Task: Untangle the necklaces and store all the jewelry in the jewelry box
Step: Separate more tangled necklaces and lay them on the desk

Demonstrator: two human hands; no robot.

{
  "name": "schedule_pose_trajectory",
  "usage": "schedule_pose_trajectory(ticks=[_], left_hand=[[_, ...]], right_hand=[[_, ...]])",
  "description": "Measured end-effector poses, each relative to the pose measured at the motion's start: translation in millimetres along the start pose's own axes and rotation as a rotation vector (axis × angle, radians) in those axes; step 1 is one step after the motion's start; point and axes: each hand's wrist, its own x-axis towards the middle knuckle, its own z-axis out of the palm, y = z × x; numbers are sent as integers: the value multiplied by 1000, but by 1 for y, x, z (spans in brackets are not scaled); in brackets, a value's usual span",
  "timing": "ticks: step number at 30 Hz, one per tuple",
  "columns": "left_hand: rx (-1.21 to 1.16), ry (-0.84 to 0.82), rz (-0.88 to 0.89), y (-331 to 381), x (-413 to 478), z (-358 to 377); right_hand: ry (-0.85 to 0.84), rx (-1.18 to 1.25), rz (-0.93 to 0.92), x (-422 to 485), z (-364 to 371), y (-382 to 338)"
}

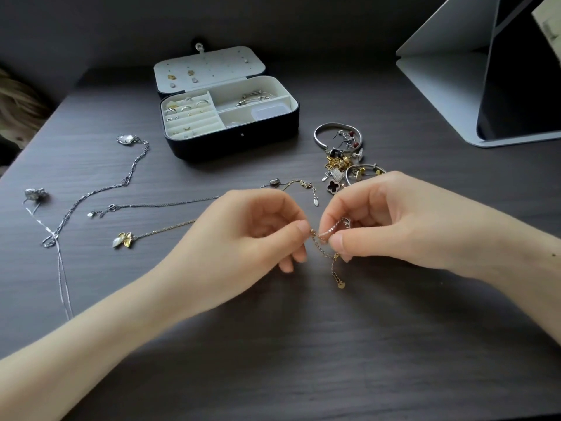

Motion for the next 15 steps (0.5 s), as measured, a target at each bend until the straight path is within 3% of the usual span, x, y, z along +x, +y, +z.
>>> schedule_pose_trajectory(ticks=[3, 15], left_hand=[[171, 56, 121, 0, -2, 0], [318, 113, 248, -4, 1, -3]], right_hand=[[38, -59, -39, 0, 0, 1], [77, -207, -156, 3, 0, 7]])
